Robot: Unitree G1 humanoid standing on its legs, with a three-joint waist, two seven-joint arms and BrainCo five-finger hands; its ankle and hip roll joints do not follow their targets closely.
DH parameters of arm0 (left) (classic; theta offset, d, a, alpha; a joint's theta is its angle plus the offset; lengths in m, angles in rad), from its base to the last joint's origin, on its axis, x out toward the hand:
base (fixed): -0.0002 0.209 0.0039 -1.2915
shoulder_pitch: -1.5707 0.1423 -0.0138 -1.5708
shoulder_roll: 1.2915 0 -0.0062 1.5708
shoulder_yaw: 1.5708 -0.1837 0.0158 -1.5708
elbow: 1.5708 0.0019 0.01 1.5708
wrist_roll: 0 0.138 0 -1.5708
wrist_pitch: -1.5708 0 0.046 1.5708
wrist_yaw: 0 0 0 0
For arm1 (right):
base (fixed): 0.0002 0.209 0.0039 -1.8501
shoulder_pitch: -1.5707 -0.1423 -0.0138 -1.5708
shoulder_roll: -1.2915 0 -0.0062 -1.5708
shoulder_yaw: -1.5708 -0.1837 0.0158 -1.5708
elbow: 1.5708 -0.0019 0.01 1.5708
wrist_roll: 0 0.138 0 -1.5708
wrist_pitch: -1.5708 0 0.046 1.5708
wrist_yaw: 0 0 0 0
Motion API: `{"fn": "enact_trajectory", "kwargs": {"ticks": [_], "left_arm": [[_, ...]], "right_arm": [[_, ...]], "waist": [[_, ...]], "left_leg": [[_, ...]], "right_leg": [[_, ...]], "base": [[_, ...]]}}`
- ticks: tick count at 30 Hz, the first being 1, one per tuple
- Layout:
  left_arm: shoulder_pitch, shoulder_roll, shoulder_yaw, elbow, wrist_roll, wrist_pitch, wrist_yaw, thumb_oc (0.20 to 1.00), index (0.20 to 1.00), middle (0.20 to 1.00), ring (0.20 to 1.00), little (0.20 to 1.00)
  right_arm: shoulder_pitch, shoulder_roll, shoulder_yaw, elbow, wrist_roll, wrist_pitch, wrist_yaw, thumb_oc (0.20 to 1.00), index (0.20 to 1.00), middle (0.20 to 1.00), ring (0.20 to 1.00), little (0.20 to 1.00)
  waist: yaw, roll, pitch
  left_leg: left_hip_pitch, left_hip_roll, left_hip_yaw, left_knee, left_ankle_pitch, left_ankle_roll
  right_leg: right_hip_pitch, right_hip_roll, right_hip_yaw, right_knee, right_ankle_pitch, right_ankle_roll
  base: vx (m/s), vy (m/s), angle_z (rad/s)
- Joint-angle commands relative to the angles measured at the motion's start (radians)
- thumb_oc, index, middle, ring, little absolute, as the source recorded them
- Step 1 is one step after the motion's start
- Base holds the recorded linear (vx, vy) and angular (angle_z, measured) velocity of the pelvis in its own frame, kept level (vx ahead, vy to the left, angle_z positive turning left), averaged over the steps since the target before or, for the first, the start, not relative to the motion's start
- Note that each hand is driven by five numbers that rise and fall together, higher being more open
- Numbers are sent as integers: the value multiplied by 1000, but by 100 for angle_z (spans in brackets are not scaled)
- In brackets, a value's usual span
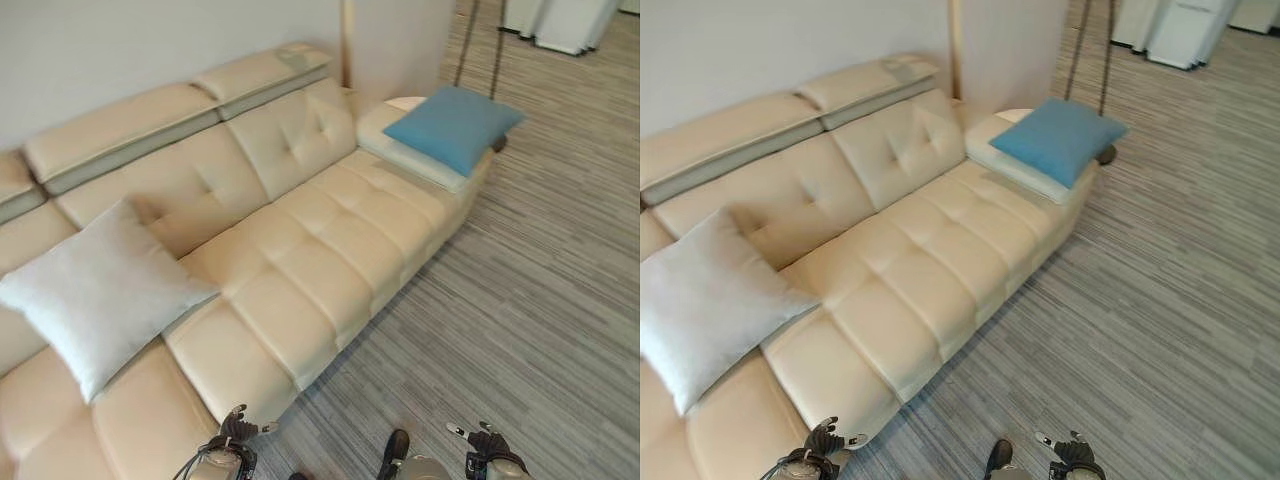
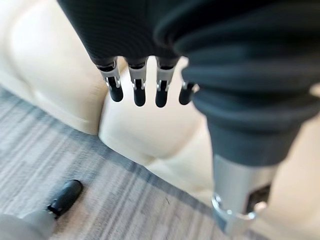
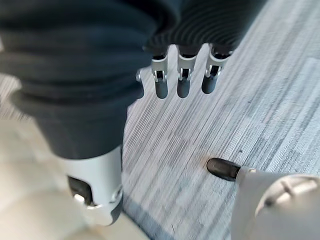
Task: Pick up all the scattered cushions and arrange them neatly on the sofa.
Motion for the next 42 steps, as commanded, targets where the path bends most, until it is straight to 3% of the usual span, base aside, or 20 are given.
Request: {"fn": "enact_trajectory", "kwargs": {"ticks": [1, 2, 4, 5, 8, 9, 10, 11, 14, 15, 16, 19, 22, 26, 28, 29, 31, 35, 38, 42], "left_arm": [[-67, -17, 3, 17, -39, -28, -5, 1000, 1000, 1000, 1000, 1000], [-66, -17, 3, 17, -40, -28, -5, 1000, 1000, 1000, 1000, 1000], [-63, -29, 19, 16, -98, -31, -11, 1000, 1000, 1000, 1000, 1000], [-59, -37, 29, 14, -141, -35, -3, 1000, 1000, 1000, 1000, 1000], [-55, -40, 31, 8, -161, -37, 3, 1000, 1000, 1000, 1000, 1000], [-48, -39, 37, -3, -173, -39, 6, 1000, 1000, 1000, 1000, 1000], [-27, -42, 45, -17, -185, -37, 9, 1000, 1000, 1000, 1000, 1000], [-26, -42, 45, -18, -185, -37, 9, 1000, 1000, 1000, 1000, 1000], [-11, -36, 55, -28, -193, -38, 13, 1000, 1000, 1000, 1000, 1000], [-3, -37, 62, -25, -196, -38, 17, 1000, 1000, 1000, 1000, 1000], [7, -39, 63, -13, -196, -35, 19, 1000, 1000, 1000, 1000, 1000], [5, -35, 58, 11, -176, -29, 31, 1000, 1000, 1000, 1000, 1000], [-8, -12, 42, 34, -95, -20, 52, 1000, 1000, 1000, 1000, 1000], [4, 2, 22, 34, -47, -27, 59, 1000, 1000, 1000, 1000, 1000], [-6, 24, -5, 14, 3, -24, 58, 1000, 1000, 1000, 1000, 1000], [-6, 24, -5, 14, 3, -24, 58, 1000, 1000, 1000, 1000, 1000], [-8, 42, -8, -40, -2, -28, 54, 1000, 1000, 1000, 1000, 1000], [-25, 64, -23, -66, 22, -19, 48, 1000, 1000, 1000, 1000, 1000], [-40, 68, -11, -72, 22, -22, 51, 1000, 1000, 1000, 1000, 1000], [-48, 54, 3, -36, 29, -18, 44, 1000, 1000, 1000, 1000, 1000]], "right_arm": [[-36, -6, -14, 10, 14, -17, 5, 1000, 1000, 1000, 1000, 1000], [-36, -6, -14, 10, 14, -17, 5, 1000, 1000, 1000, 1000, 1000], [-34, -16, -6, 25, 19, -18, 9, 1000, 1000, 1000, 1000, 1000], [-34, -24, 5, 20, 24, -15, 10, 1000, 1000, 1000, 1000, 1000], [-33, -33, 13, 13, 11, -12, 13, 1000, 1000, 1000, 1000, 1000], [-33, -37, 19, 13, 4, -7, 16, 1000, 1000, 1000, 1000, 1000], [-31, -42, 21, 10, -1, -1, 22, 1000, 1000, 1000, 1000, 1000], [-31, -42, 21, 10, -1, 0, 22, 1000, 1000, 1000, 1000, 1000], [-27, -43, 22, -3, 0, -1, 19, 1000, 1000, 1000, 1000, 1000], [-32, -46, 30, -6, -8, 0, 19, 1000, 1000, 1000, 1000, 1000], [-37, -52, 36, -1, -18, -1, 17, 1000, 1000, 1000, 1000, 1000], [-47, -57, 46, 1, -25, -2, 12, 1000, 1000, 1000, 1000, 1000], [-71, -59, 63, 6, -33, -3, 8, 1000, 1000, 1000, 1000, 1000], [-76, -49, 77, -8, -48, -9, 22, 1000, 1000, 1000, 1000, 1000], [-81, -34, 77, -6, -40, -14, 33, 1000, 1000, 1000, 1000, 1000], [-81, -34, 77, -6, -40, -14, 33, 1000, 1000, 1000, 1000, 1000], [-86, -29, 83, -18, -44, -14, 41, 1000, 1000, 1000, 1000, 1000], [-87, -30, 74, -23, -48, -4, 42, 1000, 1000, 1000, 1000, 1000], [-82, -27, 60, -24, -43, -3, 42, 1000, 1000, 1000, 1000, 1000], [-71, -20, 40, 2, -33, 1, 38, 1000, 1000, 1000, 1000, 1000]], "waist": [[6, -20, 18], [7, -20, 18], [12, -23, 21], [27, -22, 38], [35, -28, 49], [46, -29, 55], [57, -33, 57], [57, -33, 56], [75, -49, 56], [87, -53, 52], [96, -37, 48], [97, -25, 50], [112, -18, 50], [129, -29, 14], [130, -49, -1], [133, -50, -2], [138, -49, 14], [124, -17, 46], [121, 4, 64], [114, -7, 72]], "left_leg": [[60, -51, -18, 158, -131, -12], [57, -47, -17, 167, -134, -16], [19, 31, -6, 355, -72, -63], [-16, 55, -70, 484, -9, -74], [-63, 51, -138, 560, 6, -71], [-89, 20, -212, 577, -5, -54], [-143, -32, -289, 558, -43, -25], [-144, -32, -288, 558, -43, -24], [-204, -96, -399, 418, -97, 18], [-231, -146, -486, 270, -73, 26], [-263, -168, -589, 87, 44, 1], [-306, -178, -623, -6, 92, -26], [-349, -187, -621, -6, 116, -41], [-320, -205, -631, 13, 113, 4], [-296, -217, -598, 58, 51, 51], [-296, -217, -595, 59, 50, 51], [-255, -220, -561, 42, 22, 79], [-154, -198, -511, 6, -7, 95], [-99, -167, -463, -6, -35, 80], [-39, -165, -425, -6, -77, 61]], "right_leg": [[28, -10, 56, -37, -37, 46], [29, -7, 57, -37, -38, 44], [71, 23, 70, -47, -79, 5], [102, 50, 106, -52, -112, -30], [124, 64, 138, -61, -130, -53], [127, 71, 172, -56, -141, -62], [135, 75, 219, -63, -145, -63], [135, 74, 219, -63, -145, -63], [141, 64, 282, -67, -143, -51], [143, 62, 302, -84, -134, -51], [155, 81, 321, -102, -137, -52], [167, 93, 333, -102, -147, -54], [194, 111, 386, -102, -164, -50], [240, 79, 437, -90, -209, -27], [192, 41, 447, 78, -197, 6], [187, 40, 451, 84, -201, 7], [105, 8, 429, 288, -126, 33], [-24, -45, 355, 455, -82, 28], [-58, -47, 272, 301, -122, 14], [-90, 9, 292, -28, -3, 57]], "base": [[260, -305, -6], [272, -340, -14], [296, -418, -39], [295, -407, -66], [198, -217, -68], [276, -174, -52], [203, -98, -56], [188, -69, -59], [258, -49, -96], [333, -18, -55], [331, -20, -59], [258, 6, -40], [379, 77, -36], [510, 166, -92], [528, 194, -30], [381, 155, -31], [231, 125, -50], [254, 140, -42], [267, 18, -30], [264, -87, -53]]}}
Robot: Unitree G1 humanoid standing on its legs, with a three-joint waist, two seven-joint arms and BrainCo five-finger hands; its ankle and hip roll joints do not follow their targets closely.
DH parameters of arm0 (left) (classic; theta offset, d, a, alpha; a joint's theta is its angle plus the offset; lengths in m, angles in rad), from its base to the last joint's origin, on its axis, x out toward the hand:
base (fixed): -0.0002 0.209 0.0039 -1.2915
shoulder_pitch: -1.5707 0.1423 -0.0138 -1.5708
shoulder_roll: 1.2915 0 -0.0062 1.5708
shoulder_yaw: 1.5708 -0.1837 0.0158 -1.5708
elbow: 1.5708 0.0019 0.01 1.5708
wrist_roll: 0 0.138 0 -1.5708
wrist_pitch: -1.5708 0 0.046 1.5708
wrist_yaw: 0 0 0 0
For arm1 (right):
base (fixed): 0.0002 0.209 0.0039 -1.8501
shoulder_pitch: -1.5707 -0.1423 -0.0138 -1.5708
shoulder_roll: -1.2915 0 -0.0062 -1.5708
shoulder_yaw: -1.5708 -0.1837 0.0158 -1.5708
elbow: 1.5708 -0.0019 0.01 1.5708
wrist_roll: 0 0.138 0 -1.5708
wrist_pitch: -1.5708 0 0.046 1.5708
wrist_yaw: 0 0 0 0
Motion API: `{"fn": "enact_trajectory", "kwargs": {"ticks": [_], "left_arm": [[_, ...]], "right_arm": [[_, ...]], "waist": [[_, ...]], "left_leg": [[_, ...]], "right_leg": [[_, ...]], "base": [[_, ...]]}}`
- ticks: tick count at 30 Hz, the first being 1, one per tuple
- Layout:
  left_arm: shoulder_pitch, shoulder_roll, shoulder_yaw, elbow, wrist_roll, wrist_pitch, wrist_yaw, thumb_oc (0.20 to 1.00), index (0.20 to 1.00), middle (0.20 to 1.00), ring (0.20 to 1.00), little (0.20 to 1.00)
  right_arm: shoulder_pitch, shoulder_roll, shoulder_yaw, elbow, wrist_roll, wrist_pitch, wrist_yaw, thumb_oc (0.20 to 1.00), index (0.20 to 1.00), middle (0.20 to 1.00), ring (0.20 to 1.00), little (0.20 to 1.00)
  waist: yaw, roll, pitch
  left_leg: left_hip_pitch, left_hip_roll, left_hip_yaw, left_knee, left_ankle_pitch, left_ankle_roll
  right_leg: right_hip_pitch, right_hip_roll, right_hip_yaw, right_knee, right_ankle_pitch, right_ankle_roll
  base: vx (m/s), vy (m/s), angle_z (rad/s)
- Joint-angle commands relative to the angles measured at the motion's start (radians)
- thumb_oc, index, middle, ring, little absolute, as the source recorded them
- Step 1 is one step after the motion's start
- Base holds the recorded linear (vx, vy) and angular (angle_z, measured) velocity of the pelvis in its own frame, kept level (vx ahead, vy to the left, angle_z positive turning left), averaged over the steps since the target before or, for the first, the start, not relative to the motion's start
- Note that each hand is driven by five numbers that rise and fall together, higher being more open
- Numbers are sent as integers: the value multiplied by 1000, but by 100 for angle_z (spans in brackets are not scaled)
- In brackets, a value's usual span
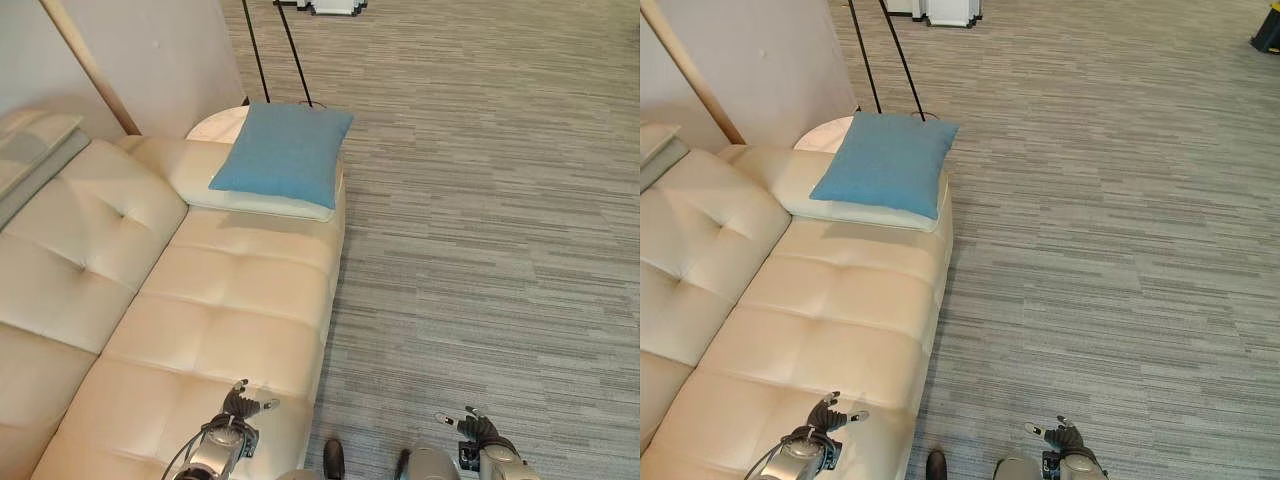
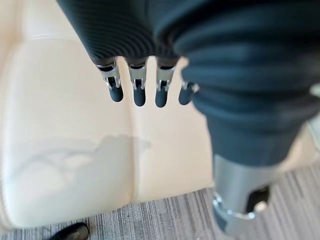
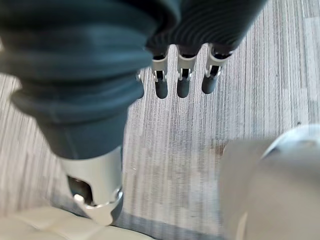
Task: Pick up all the scattered cushions and arrange them neatly on the sofa.
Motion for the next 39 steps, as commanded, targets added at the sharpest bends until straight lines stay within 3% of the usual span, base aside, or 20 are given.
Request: {"fn": "enact_trajectory", "kwargs": {"ticks": [1, 4, 5, 6, 8, 10, 12, 13, 15, 17, 18, 19, 21, 23, 25, 28, 32, 34, 37, 39], "left_arm": [[0, -11, 30, -2, 41, -9, 2, 1000, 1000, 1000, 1000, 1000], [3, -41, 75, 47, -19, -19, -17, 1000, 1000, 1000, 1000, 1000], [5, -53, 85, 67, -45, -21, -20, 1000, 1000, 1000, 1000, 1000], [6, -93, 141, 132, -171, -30, -25, 1000, 1000, 1000, 1000, 1000], [4, -103, 149, 157, -196, -34, -27, 1000, 1000, 1000, 1000, 1000], [-6, -127, 199, 232, -280, -33, -36, 1000, 1000, 1000, 1000, 1000], [-14, -133, 222, 282, -315, -30, -38, 1000, 1000, 1000, 1000, 1000], [-18, -124, 233, 306, -310, -25, -36, 1000, 1000, 1000, 1000, 1000], [-20, -116, 238, 315, -309, -26, -35, 1000, 1000, 1000, 1000, 1000], [-16, -110, 245, 325, -310, -23, -33, 1000, 1000, 1000, 1000, 1000], [-10, -103, 249, 339, -304, -19, -34, 1000, 1000, 1000, 1000, 1000], [-11, -103, 249, 339, -304, -19, -34, 1000, 1000, 1000, 1000, 1000], [0, -97, 252, 352, -291, -12, -31, 1000, 1000, 1000, 1000, 1000], [11, -96, 253, 372, -279, -5, -21, 1000, 1000, 1000, 1000, 1000], [13, -95, 254, 381, -277, -3, -17, 1000, 1000, 1000, 1000, 1000], [21, -88, 270, 401, -268, 2, -12, 1000, 1000, 1000, 1000, 1000], [52, -79, 290, 417, -264, -1, -16, 1000, 1000, 1000, 1000, 1000], [49, -72, 292, 430, -253, 2, -21, 1000, 1000, 1000, 1000, 1000], [40, -58, 283, 418, -254, -1, -22, 1000, 1000, 1000, 1000, 1000], [28, -51, 271, 408, -249, 0, -23, 1000, 1000, 1000, 1000, 1000]], "right_arm": [[-4, -29, -36, 19, 5, -16, -9, 1000, 1000, 1000, 1000, 1000], [10, -25, -63, 25, 3, -13, -12, 1000, 1000, 1000, 1000, 1000], [16, -26, -68, 32, 9, -14, -9, 1000, 1000, 1000, 1000, 1000], [30, -23, -77, 54, 29, -19, -7, 1000, 1000, 1000, 1000, 1000], [31, -26, -83, 71, 40, -20, -7, 1000, 1000, 1000, 1000, 1000], [28, -35, -99, 98, 68, -27, -8, 1000, 1000, 1000, 1000, 1000], [16, -51, -107, 116, 90, -32, -2, 1000, 1000, 1000, 1000, 1000], [14, -66, -112, 119, 102, -33, 3, 1000, 1000, 1000, 1000, 1000], [15, -74, -114, 127, 102, -29, 4, 1000, 1000, 1000, 1000, 1000], [13, -87, -119, 139, 101, -22, 5, 1000, 1000, 1000, 1000, 1000], [17, -90, -123, 142, 107, -22, 6, 1000, 1000, 1000, 1000, 1000], [17, -90, -123, 142, 107, -22, 6, 1000, 1000, 1000, 1000, 1000], [19, -93, -124, 144, 106, -18, 6, 1000, 1000, 1000, 1000, 1000], [24, -97, -108, 138, 92, -16, 0, 1000, 1000, 1000, 1000, 1000], [24, -98, -102, 137, 87, -15, -2, 1000, 1000, 1000, 1000, 1000], [25, -95, -97, 135, 81, -9, 0, 1000, 1000, 1000, 1000, 1000], [33, -73, -96, 136, 63, -6, 19, 1000, 1000, 1000, 1000, 1000], [32, -59, -102, 140, 72, -5, 26, 1000, 1000, 1000, 1000, 1000], [28, -42, -107, 149, 89, -6, 31, 1000, 1000, 1000, 1000, 1000], [17, -41, -104, 144, 91, -4, 33, 1000, 1000, 1000, 1000, 1000]], "waist": [[11, -1, 16], [-3, -8, 12], [-4, -8, 4], [-12, -6, -17], [-17, -5, -27], [-20, 0, -43], [-14, -4, -40], [-11, -12, -26], [-8, -18, -24], [-1, -31, -14], [4, -41, -13], [3, -46, -13], [7, -54, -17], [11, -42, -18], [9, -39, -16], [9, -33, -19], [22, -42, -59], [31, -64, -72], [38, -79, -78], [35, -78, -60]], "left_leg": [[12, 12, -18, -3, -88, -38], [68, 13, -12, -3, -119, -58], [81, 13, -20, -3, -127, -61], [129, 36, -27, -1, -137, -71], [124, 48, -34, 31, -137, -78], [95, 75, -39, 158, -93, -105], [45, 74, -56, 299, -30, -123], [-14, 73, -74, 457, 10, -133], [-40, 75, -73, 486, 14, -130], [-98, 66, -73, 471, -12, -111], [-135, 66, -72, 416, -57, -100], [-139, 60, -67, 413, -48, -93], [-151, 61, -62, 255, -63, -87], [-195, 86, -90, 16, 81, -124], [-247, 91, -107, -3, 81, -140], [-283, 101, -75, -3, 102, -168], [-235, 81, -72, -3, 109, -134], [-217, 58, -58, 6, 93, -107], [-203, 33, -50, 22, 42, -64], [-182, 16, -40, 20, 13, -32]], "right_leg": [[119, 83, 56, -246, 172, 23], [67, 95, 73, -312, 205, 55], [88, 95, 73, -312, 203, 49], [127, 115, 76, -312, 213, 24], [140, 117, 74, -311, 208, 13], [170, 126, 57, -293, 172, -13], [214, 139, 60, -296, 145, -39], [249, 148, 65, -288, 112, -67], [261, 147, 64, -288, 97, -77], [286, 136, 70, -286, 80, -84], [314, 132, 74, -288, 60, -80], [309, 126, 69, -290, 66, -82], [336, 120, 59, -299, 52, -74], [372, 133, 43, -312, 30, -79], [382, 137, 37, -312, 21, -81], [431, 139, 44, -312, 6, -74], [489, 104, 71, -312, -16, -45], [480, 66, 88, -269, -2, -23], [407, 26, 110, -110, 70, 1], [315, -8, 120, 75, 149, 11]], "base": [[241, -114, -55], [419, -197, -14], [653, -341, -11], [491, -271, 14], [398, -250, 61], [424, -312, 56], [375, -309, 23], [282, -243, -4], [240, -186, -4], [283, -157, 6], [164, -61, 10], [270, -79, 8], [242, -19, 1], [341, 10, 5], [251, 50, 17], [431, 149, 1], [473, 244, -33], [464, 301, -15], [347, 285, -17], [268, 314, -27]]}}
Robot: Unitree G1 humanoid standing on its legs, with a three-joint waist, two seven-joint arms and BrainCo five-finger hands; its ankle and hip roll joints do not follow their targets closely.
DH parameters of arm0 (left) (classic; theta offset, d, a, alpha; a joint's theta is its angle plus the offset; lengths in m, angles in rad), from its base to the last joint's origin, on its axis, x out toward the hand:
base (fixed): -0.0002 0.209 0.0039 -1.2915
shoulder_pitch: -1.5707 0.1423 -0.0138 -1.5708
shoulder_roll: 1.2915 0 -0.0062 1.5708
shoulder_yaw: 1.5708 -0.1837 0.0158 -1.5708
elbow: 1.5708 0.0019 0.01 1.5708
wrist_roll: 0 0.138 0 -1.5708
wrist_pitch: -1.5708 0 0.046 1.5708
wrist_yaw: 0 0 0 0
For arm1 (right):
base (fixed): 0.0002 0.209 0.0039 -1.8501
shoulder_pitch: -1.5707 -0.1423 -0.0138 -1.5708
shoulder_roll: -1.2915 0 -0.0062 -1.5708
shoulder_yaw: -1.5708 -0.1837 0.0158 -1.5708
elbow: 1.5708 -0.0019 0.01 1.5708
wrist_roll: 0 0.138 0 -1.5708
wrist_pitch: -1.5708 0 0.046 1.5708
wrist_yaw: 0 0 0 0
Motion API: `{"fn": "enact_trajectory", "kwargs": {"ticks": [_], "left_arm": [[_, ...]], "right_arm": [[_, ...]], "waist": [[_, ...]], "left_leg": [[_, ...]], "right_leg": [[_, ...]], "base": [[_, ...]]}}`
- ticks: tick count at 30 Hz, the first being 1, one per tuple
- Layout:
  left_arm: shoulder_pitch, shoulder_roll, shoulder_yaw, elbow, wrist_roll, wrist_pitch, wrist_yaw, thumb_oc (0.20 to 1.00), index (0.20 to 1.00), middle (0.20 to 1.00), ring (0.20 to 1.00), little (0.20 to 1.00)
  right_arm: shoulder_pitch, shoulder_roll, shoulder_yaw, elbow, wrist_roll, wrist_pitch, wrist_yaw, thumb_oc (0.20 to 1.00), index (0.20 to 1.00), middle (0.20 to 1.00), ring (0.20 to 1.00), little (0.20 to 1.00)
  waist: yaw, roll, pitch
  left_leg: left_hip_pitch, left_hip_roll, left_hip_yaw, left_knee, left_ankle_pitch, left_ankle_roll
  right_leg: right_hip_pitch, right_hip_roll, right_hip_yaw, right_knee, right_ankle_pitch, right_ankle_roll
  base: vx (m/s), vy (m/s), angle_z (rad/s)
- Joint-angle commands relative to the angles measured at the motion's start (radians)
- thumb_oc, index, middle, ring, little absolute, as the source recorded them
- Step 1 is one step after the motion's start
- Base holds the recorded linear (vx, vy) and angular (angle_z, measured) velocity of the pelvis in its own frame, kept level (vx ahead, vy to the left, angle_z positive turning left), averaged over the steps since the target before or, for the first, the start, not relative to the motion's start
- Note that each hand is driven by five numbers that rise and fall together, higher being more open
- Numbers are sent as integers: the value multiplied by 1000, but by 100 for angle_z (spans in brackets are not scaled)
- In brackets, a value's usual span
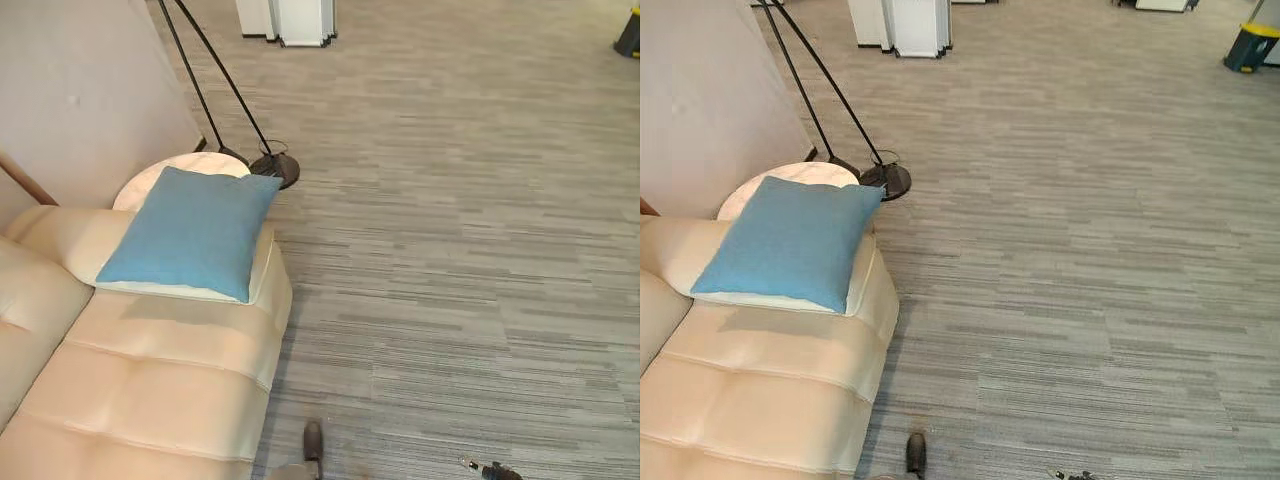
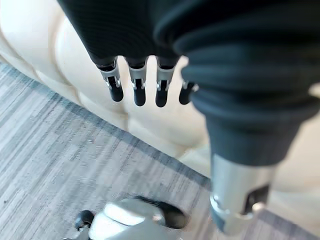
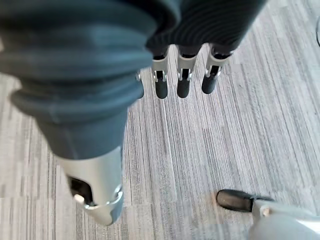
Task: Pick up all the scattered cushions and arrange them neatly on the sofa.
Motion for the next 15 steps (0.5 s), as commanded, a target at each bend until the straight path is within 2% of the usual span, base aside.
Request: {"fn": "enact_trajectory", "kwargs": {"ticks": [1, 3, 5, 6, 7, 8, 10, 11, 12, 14, 15], "left_arm": [[-40, 61, -38, -32, 47, -12, 11, 1000, 1000, 1000, 1000, 1000], [-49, 65, -53, -40, 63, -12, 6, 1000, 1000, 1000, 1000, 1000], [-60, 71, -59, -48, 67, -16, 5, 1000, 1000, 1000, 1000, 1000], [-64, 73, -58, -50, 64, -17, 4, 1000, 1000, 1000, 1000, 1000], [-73, 75, -53, -50, 62, -19, 1, 1000, 1000, 1000, 1000, 1000], [-79, 75, -48, -49, 60, -22, 2, 1000, 1000, 1000, 1000, 1000], [-88, 77, -43, -42, 68, -23, 1, 1000, 1000, 1000, 1000, 1000], [-101, 81, -36, -32, 71, -24, -3, 1000, 1000, 1000, 1000, 1000], [-104, 79, -34, -28, 68, -27, -4, 1000, 1000, 1000, 1000, 1000], [-95, 70, -31, -25, 63, -33, -4, 1000, 1000, 1000, 1000, 1000], [-85, 66, -27, -22, 54, -33, -3, 1000, 1000, 1000, 1000, 1000]], "right_arm": [[-39, 4, -24, -67, 14, -11, 2, 1000, 1000, 1000, 1000, 1000], [-39, 9, -21, -61, 16, -10, 3, 1000, 1000, 1000, 1000, 1000], [-40, 12, -15, -57, 17, -12, 9, 1000, 1000, 1000, 1000, 1000], [-39, 13, -13, -52, 16, -11, 10, 1000, 1000, 1000, 1000, 1000], [-39, 12, -9, -41, 12, -9, 12, 1000, 1000, 1000, 1000, 1000], [-44, 13, -13, -31, 16, -8, 10, 1000, 1000, 1000, 1000, 1000], [-44, 14, -17, -11, 23, -10, 8, 1000, 1000, 1000, 1000, 1000], [-43, 13, -25, -5, 33, -11, 2, 1000, 1000, 1000, 1000, 1000], [-39, 17, -23, -7, 36, -15, 5, 1000, 1000, 1000, 1000, 1000], [-26, 19, -16, -6, 35, -22, 10, 1000, 1000, 1000, 1000, 1000], [-23, 19, -7, 2, 27, -19, 14, 1000, 1000, 1000, 1000, 1000]], "waist": [[9, -45, 38], [4, -32, 53], [0, -16, 70], [1, -9, 80], [3, 3, 91], [5, 2, 96], [-7, -8, 99], [-22, -15, 97], [-28, -16, 92], [-23, -17, 69], [-22, -15, 58]], "left_leg": [[50, -11, -1, 15, -117, -47], [87, -15, 1, 1, -138, -35], [116, -8, 0, 1, -152, -35], [132, -3, 3, 1, -159, -39], [163, 8, 9, 1, -172, -49], [179, 8, 11, 1, -181, -55], [205, -3, -8, 1, -191, -62], [224, -12, -32, 1, -199, -72], [240, -12, -56, 1, -208, -73], [266, -9, -76, 3, -223, -71], [273, 1, -79, 50, -235, -79]], "right_leg": [[-45, -241, 111, 239, 216, 119], [-97, -252, 102, 318, 224, 109], [-163, -218, 110, 319, 180, 91], [-185, -205, 96, 283, 154, 87], [-202, -178, 69, 162, 126, 82], [-212, -144, 75, 17, 153, 92], [-233, -91, 148, -148, 202, 115], [-244, -61, 225, -226, 231, 132], [-229, -54, 248, -216, 231, 126], [-199, -58, 236, -219, 239, 111], [-177, -54, 224, -213, 225, 100]], "base": [[215, 275, -27], [239, 217, -1], [227, 128, 35], [304, 53, 43], [336, -10, -2], [358, -62, -16], [349, -127, -12], [457, -187, 15], [476, -208, 30], [410, -177, 101], [448, -212, 118]]}}
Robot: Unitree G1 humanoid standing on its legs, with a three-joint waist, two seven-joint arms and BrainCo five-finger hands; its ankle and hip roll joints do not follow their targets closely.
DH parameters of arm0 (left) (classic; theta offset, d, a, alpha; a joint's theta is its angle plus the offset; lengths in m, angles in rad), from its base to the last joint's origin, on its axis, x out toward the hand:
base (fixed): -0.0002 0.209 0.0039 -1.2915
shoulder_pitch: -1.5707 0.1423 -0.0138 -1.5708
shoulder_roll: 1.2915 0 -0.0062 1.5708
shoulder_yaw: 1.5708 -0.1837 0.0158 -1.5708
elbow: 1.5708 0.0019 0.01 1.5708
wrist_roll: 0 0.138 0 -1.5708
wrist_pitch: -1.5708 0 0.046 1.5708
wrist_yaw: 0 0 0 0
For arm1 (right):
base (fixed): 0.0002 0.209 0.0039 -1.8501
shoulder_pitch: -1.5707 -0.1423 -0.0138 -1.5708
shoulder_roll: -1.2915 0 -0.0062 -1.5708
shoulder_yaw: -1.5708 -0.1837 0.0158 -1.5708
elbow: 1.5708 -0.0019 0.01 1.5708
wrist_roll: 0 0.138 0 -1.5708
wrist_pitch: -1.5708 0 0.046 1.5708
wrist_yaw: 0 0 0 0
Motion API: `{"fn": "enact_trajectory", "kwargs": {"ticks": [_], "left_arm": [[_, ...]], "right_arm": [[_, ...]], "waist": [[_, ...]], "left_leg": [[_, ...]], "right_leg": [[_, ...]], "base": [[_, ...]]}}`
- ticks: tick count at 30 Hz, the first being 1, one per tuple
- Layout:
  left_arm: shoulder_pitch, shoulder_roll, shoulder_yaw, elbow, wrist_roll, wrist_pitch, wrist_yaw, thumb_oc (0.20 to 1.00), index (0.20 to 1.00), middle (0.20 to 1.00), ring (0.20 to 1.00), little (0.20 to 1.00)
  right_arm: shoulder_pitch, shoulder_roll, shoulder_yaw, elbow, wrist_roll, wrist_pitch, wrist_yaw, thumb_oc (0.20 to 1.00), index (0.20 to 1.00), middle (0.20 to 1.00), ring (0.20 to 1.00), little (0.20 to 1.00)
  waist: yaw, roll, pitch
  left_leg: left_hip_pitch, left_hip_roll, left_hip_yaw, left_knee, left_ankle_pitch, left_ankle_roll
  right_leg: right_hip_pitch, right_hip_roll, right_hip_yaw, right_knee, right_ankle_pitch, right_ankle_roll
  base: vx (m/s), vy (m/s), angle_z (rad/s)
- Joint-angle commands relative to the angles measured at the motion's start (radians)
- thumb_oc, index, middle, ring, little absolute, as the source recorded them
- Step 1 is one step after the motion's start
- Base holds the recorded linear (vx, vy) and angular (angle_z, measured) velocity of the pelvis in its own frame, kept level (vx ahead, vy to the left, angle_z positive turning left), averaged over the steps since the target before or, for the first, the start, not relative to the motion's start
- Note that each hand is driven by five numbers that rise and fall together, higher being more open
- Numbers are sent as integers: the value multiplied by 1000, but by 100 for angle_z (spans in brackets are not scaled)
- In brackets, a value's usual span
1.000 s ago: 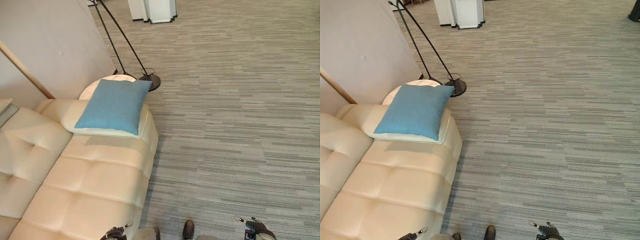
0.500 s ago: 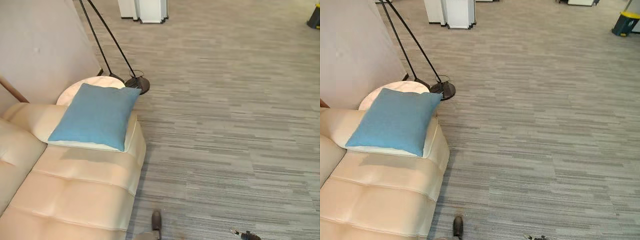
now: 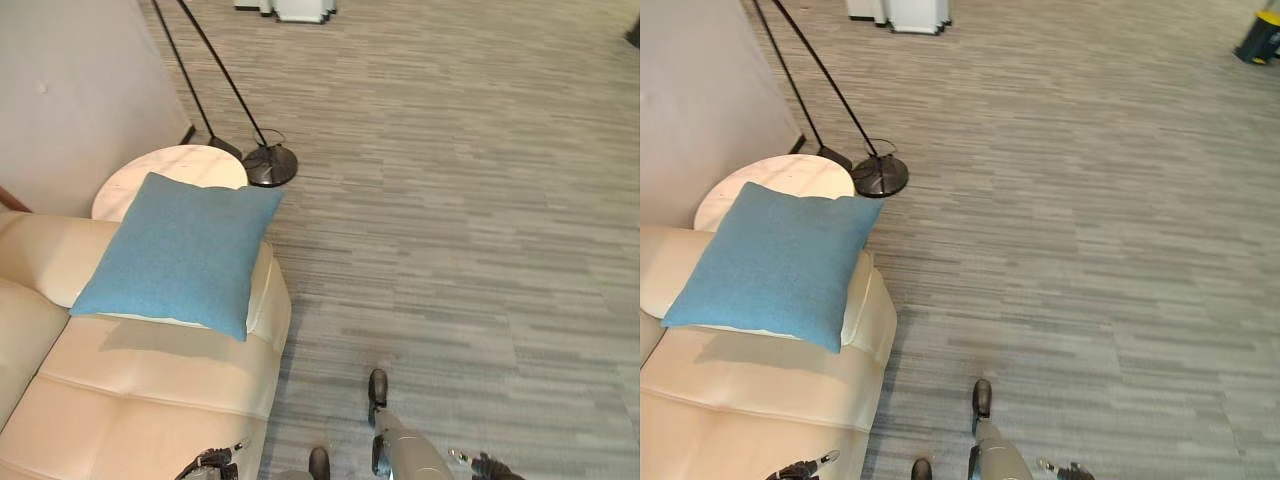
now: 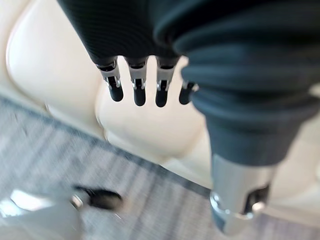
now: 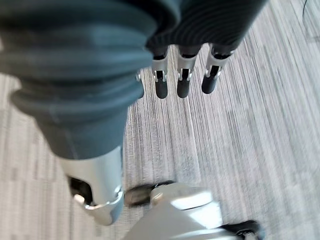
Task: Pick up all the scattered cushions and arrange them neatly on the sofa.
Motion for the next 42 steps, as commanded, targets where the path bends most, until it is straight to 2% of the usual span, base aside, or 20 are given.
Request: {"fn": "enact_trajectory", "kwargs": {"ticks": [1, 5, 8, 11, 12, 13, 14, 15, 19, 21, 23, 25, 27, 28, 30, 32, 34, 36, 38, 42], "left_arm": [[12, 20, 12, 6, -6, -19, 5, 1000, 1000, 1000, 1000, 1000], [15, 2, -11, -89, -68, -27, 0, 1000, 1000, 1000, 1000, 1000], [9, 4, -36, -156, -93, -32, 4, 1000, 1000, 1000, 1000, 1000], [5, 1, -64, -195, -95, -28, 4, 1000, 1000, 1000, 1000, 1000], [8, -1, -76, -211, -81, -23, 4, 1000, 1000, 1000, 1000, 1000], [4, -8, -88, -212, -75, -19, 7, 1000, 1000, 1000, 1000, 1000], [4, -8, -88, -212, -75, -18, 7, 1000, 1000, 1000, 1000, 1000], [-4, -8, -95, -220, -64, -17, 9, 1000, 1000, 1000, 1000, 1000], [6, -6, -90, -212, -52, -13, 4, 1000, 1000, 1000, 1000, 1000], [14, -4, -94, -195, -29, -10, -4, 1000, 1000, 1000, 1000, 1000], [23, 0, -97, -186, -16, -4, -5, 1000, 1000, 1000, 1000, 1000], [27, 8, -100, -188, -4, -1, -6, 1000, 1000, 1000, 1000, 1000], [34, 11, -105, -197, 2, 0, -4, 1000, 1000, 1000, 1000, 1000], [37, 12, -106, -201, 1, 2, -6, 1000, 1000, 1000, 1000, 1000], [33, 12, -111, -202, -1, 3, -5, 1000, 1000, 1000, 1000, 1000], [27, 12, -111, -195, -3, 0, -7, 1000, 1000, 1000, 1000, 1000], [15, 8, -124, -186, -1, -5, -11, 1000, 1000, 1000, 1000, 1000], [5, 6, -127, -173, 3, -6, -17, 1000, 1000, 1000, 1000, 1000], [-8, 8, -130, -162, 4, -13, -22, 1000, 1000, 1000, 1000, 1000], [1, -3, -131, -129, 8, -21, -29, 1000, 1000, 1000, 1000, 1000]], "right_arm": [[-39, -38, 1, 2, 7, -22, 4, 1000, 1000, 1000, 1000, 1000], [-50, -63, 22, -28, -23, -20, 0, 1000, 1000, 1000, 1000, 1000], [-53, -73, 29, -57, -25, -19, -2, 1000, 1000, 1000, 1000, 1000], [-59, -73, 40, -65, -35, -10, -9, 1000, 1000, 1000, 1000, 1000], [-63, -74, 51, -84, -44, -6, -14, 1000, 1000, 1000, 1000, 1000], [-63, -74, 65, -113, -54, -11, -22, 1000, 1000, 1000, 1000, 1000], [-63, -74, 65, -113, -54, -11, -23, 1000, 1000, 1000, 1000, 1000], [-66, -72, 70, -129, -54, -18, -27, 1000, 1000, 1000, 1000, 1000], [-66, -67, 85, -159, -78, -11, -24, 1000, 1000, 1000, 1000, 1000], [-65, -59, 91, -162, -92, -9, -21, 1000, 1000, 1000, 1000, 1000], [-59, -44, 84, -163, -88, -8, -14, 1000, 1000, 1000, 1000, 1000], [-63, -33, 89, -169, -86, -9, -7, 1000, 1000, 1000, 1000, 1000], [-68, -28, 96, -176, -97, -8, -3, 1000, 1000, 1000, 1000, 1000], [-68, -25, 96, -175, -97, -5, -5, 1000, 1000, 1000, 1000, 1000], [-70, -21, 98, -177, -95, -5, -3, 1000, 1000, 1000, 1000, 1000], [-74, -19, 98, -173, -90, -7, -3, 1000, 1000, 1000, 1000, 1000], [-80, -13, 98, -159, -72, -8, -5, 1000, 1000, 1000, 1000, 1000], [-81, -8, 97, -142, -54, -12, -7, 1000, 1000, 1000, 1000, 1000], [-77, -6, 95, -131, -46, -13, -6, 1000, 1000, 1000, 1000, 1000], [-70, -7, 103, -99, -52, -17, 4, 1000, 1000, 1000, 1000, 1000]], "waist": [[21, 21, -28], [44, 8, -3], [54, -4, 15], [57, -18, 8], [55, -20, -9], [50, -10, -18], [49, -11, -19], [42, -9, -19], [39, -11, -50], [40, -19, -73], [41, -25, -76], [38, -25, -57], [37, -23, -36], [33, -18, -25], [25, -4, -5], [22, 4, 1], [15, 21, 6], [9, 17, 8], [1, 10, 7], [3, -5, -18]], "left_leg": [[3, 13, 79, 134, -25, -70], [-144, 3, 62, 459, 68, -110], [-239, 9, 84, 588, 75, -105], [-262, 13, 123, 424, 28, -81], [-239, 13, 134, 221, 36, -76], [-258, 29, 179, 53, 120, -107], [-255, 28, 178, 48, 123, -107], [-283, 42, 229, -2, 137, -119], [-281, 56, 266, -2, 176, -124], [-258, 38, 264, -2, 158, -109], [-218, 17, 263, -2, 127, -80], [-173, -1, 255, -2, 90, -46], [-125, -28, 252, -2, 56, -11], [-104, -34, 246, -2, 43, -2], [-83, -26, 223, -2, 38, 0], [-79, -20, 210, -2, 42, -6], [-76, -2, 182, -2, 51, -20], [-66, -5, 146, -2, 53, -29], [-69, -8, 109, -2, 55, -38], [-52, -4, 55, -2, 43, -46]], "right_leg": [[141, 21, -32, -52, 7, 23], [234, 5, -85, -58, -26, -20], [270, 1, -116, -42, -70, -46], [309, -16, -158, -36, -112, -48], [335, -17, -195, -44, -133, -40], [373, -5, -221, -58, -160, -40], [373, -5, -221, -58, -161, -40], [390, -3, -236, -66, -170, -41], [431, -12, -266, -50, -187, -23], [430, -32, -264, -10, -194, -12], [413, -71, -257, 113, -184, 9], [334, -120, -241, 324, -126, 30], [284, -170, -223, 487, -27, 51], [255, -178, -206, 554, -8, 50], [163, -133, -142, 598, -67, 29], [137, -105, -122, 566, -97, 18], [116, -35, -70, 331, -126, 1], [122, 15, 41, 146, -82, 16], [102, 33, 153, 36, -34, 29], [153, 18, 111, -46, -7, 22]], "base": [[396, -213, 77], [226, -164, 52], [197, -138, 62], [283, -37, 82], [538, 47, 95], [444, 51, 73], [341, 83, 78], [192, 82, 91], [383, 172, 57], [444, 240, -1], [443, 294, 10], [298, 296, 23], [250, 269, 31], [208, 183, 50], [149, 69, 68], [119, -25, 64], [185, -103, 57], [191, -120, 32], [178, -155, 52], [230, -214, 92]]}}
